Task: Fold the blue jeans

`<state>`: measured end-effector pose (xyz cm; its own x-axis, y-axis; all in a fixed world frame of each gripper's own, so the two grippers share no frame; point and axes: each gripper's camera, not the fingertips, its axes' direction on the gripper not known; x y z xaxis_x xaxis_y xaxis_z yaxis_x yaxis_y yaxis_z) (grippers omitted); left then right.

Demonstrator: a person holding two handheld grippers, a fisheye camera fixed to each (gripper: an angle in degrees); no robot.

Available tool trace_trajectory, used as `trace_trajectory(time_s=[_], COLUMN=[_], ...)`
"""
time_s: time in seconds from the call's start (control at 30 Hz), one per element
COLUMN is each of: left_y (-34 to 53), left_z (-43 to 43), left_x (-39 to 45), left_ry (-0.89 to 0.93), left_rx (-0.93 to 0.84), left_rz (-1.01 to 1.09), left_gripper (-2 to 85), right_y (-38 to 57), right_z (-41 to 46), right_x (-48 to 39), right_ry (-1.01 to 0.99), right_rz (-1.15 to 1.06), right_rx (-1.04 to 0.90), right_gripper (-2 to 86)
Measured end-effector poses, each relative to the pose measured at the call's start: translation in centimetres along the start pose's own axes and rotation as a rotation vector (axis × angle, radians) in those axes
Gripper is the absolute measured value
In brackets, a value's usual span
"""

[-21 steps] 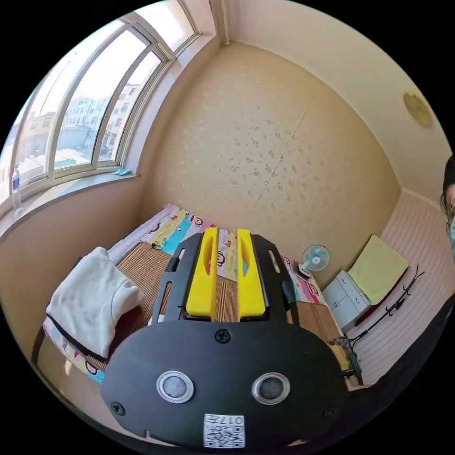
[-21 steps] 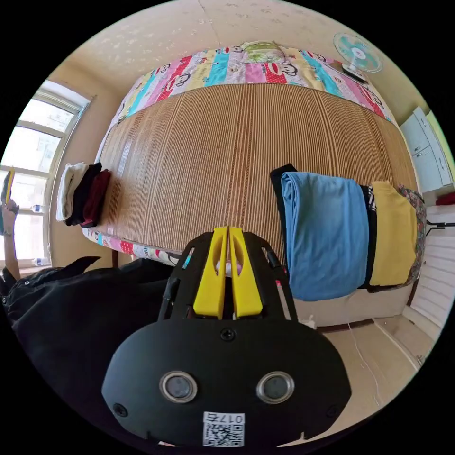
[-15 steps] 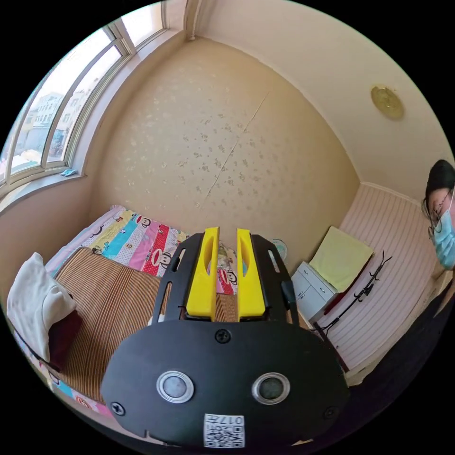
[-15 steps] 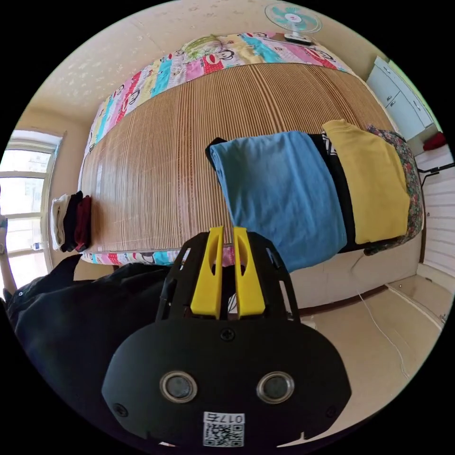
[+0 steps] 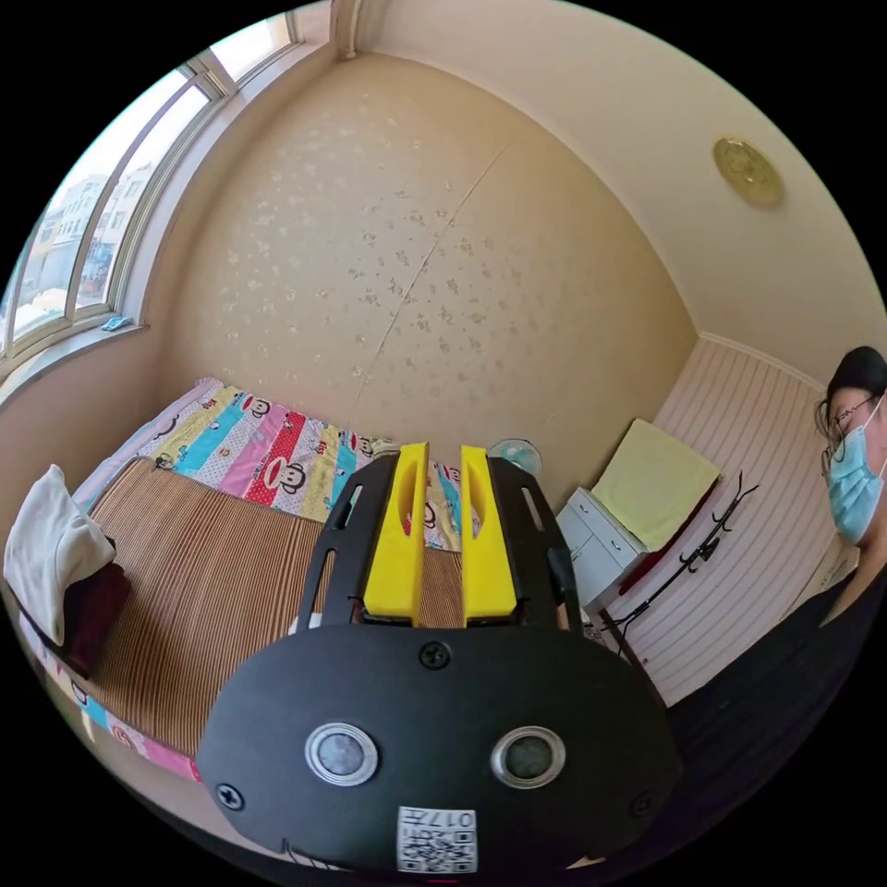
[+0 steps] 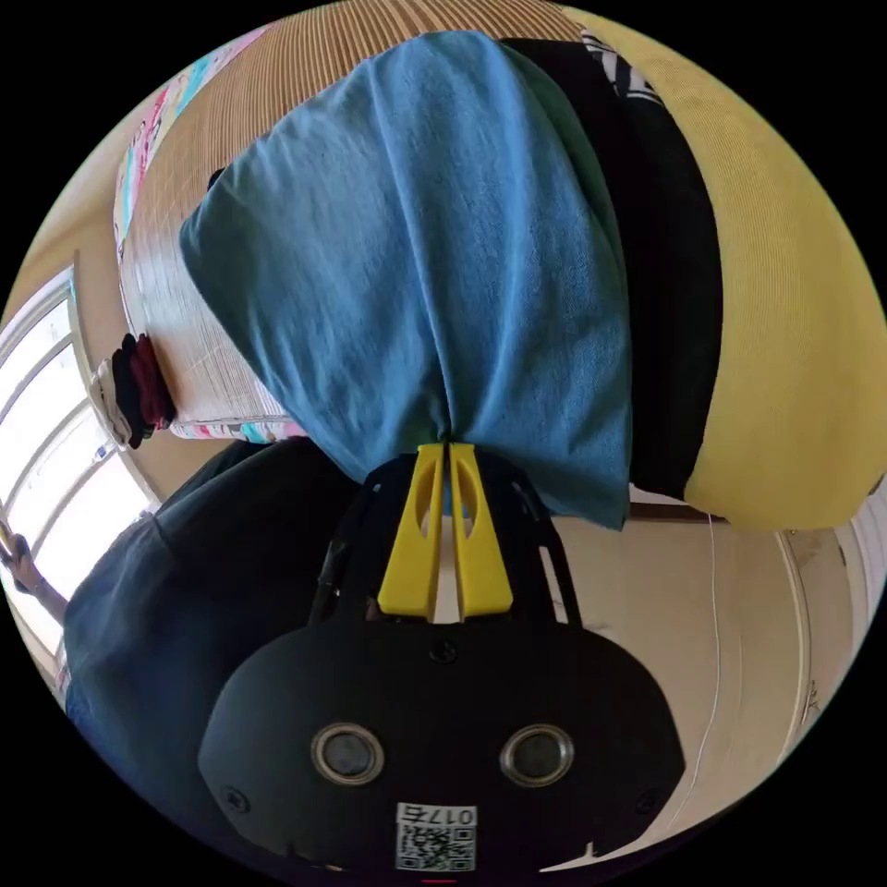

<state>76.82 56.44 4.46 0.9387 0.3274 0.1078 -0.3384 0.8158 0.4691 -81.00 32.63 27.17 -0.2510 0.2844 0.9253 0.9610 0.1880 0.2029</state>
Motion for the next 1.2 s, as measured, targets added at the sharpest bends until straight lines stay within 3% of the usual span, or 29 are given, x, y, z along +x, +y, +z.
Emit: trace_trajectory(time_s=[0.13, 0.2, 0.37, 0.43, 0.57, 0.7, 0.8, 0.93, 1.1, 1.2], left_y=[0.2, 0.0, 2.7, 4.2, 5.6, 3.8, 1.6, 1.1, 2.7, 5.0], left_z=[-1.8, -0.1, 11.0, 14.6, 19.9, 20.9, 20.1, 18.6, 20.6, 23.5], left_x=[-3.5, -4.5, -3.7, -3.2, -4.8, -9.3, -16.3, -27.3, -35.8, -38.1], left_ry=[0.038, 0.143, 0.243, 0.215, 0.422, 0.508, 0.518, 0.67, 0.978, 1.17], left_rx=[0.004, -0.118, -0.616, -0.697, -0.763, -0.725, -0.622, -0.422, -0.399, -0.474], left_rz=[0.016, 0.086, 0.259, 0.297, 0.261, 0.193, -0.017, -0.399, -0.772, -0.971], left_gripper=[6.3, 6.3, 8.2, 9.1, 8.6, 9.5, 11.8, 14.1, 18.0, 18.7], right_y=[2.7, 3.8, 5.6, 7.2, 11.7, 17.1, 21.1, 25.4, 30.3, 30.5], right_z=[-10.1, -14.6, -24.8, -28.6, -32.8, -37.5, -41.2, -44.1, -41.8, -37.7], right_x=[-2.5, -4.1, -10.7, -15.3, -21.4, -25.2, -28.0, -32.5, -38.3, -42.0], right_ry=[-0.555, -0.663, -0.698, -0.628, -0.597, -0.81, -0.841, -0.859, -0.701, -0.557], right_rz=[-0.286, -0.424, -0.689, -0.756, -0.927, -1.12, -1.24, -1.416, -1.7, -1.753], right_rx=[0.361, 0.491, 0.668, 0.722, 0.813, 0.923, 1.018, 1.019, 0.926, 0.811], right_gripper=[0.6, 0.5, 0.4, 0.4, 0.3, 0.3, 0.3, 0.4, 0.5, 0.6])
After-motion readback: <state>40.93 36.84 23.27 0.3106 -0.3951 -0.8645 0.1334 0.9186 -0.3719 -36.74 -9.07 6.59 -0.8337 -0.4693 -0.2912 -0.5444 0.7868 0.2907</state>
